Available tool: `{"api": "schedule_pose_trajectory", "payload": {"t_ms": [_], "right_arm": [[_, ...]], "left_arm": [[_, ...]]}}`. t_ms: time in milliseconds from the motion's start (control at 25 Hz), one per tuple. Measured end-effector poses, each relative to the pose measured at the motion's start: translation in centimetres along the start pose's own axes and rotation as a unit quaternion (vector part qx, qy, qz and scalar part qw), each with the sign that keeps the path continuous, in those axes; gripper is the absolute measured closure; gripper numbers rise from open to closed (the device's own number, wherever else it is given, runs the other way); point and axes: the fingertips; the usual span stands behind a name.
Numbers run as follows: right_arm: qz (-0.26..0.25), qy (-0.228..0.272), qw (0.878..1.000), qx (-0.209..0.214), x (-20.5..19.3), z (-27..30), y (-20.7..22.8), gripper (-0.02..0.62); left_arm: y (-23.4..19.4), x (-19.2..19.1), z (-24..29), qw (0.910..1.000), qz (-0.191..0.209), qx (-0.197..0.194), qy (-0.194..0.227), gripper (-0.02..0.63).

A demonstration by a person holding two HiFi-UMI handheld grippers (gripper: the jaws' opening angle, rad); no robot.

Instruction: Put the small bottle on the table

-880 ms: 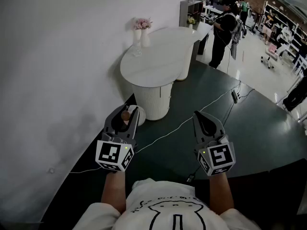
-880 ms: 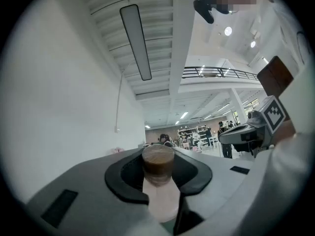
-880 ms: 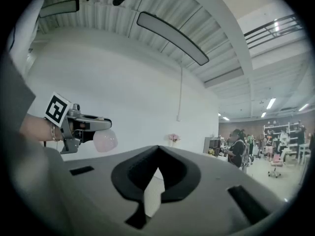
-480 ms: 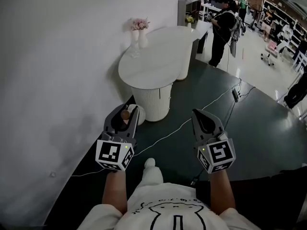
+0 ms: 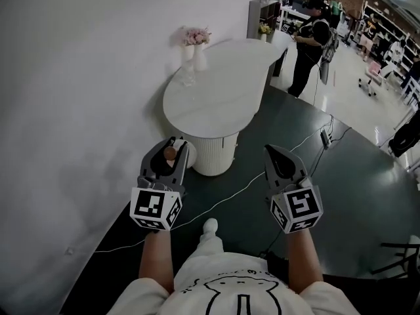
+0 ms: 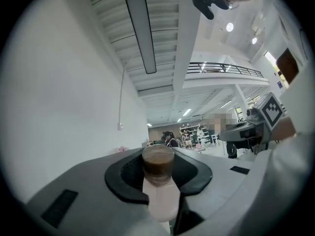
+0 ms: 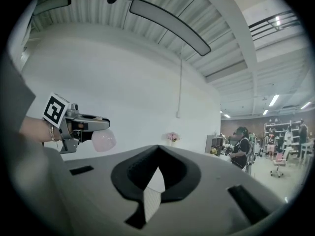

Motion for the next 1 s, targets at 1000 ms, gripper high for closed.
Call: {"api": "schedule_pose_trajectory", "payload": {"t_ms": [1000], "right_arm": [[-0.005, -0.038, 0.999, -0.017, -0.6, 26.8, 6.3, 0.601]], "left_arm": [[-17.0, -5.7, 22.0, 0.9992, -0.028, -0.024, -0.015, 0.489]]}}
Point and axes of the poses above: the fingertips, and each gripper's own axes: z forward along the fingers, y to its right, x out of its top, and after that the axes turned 5 degrees about x, right-handed
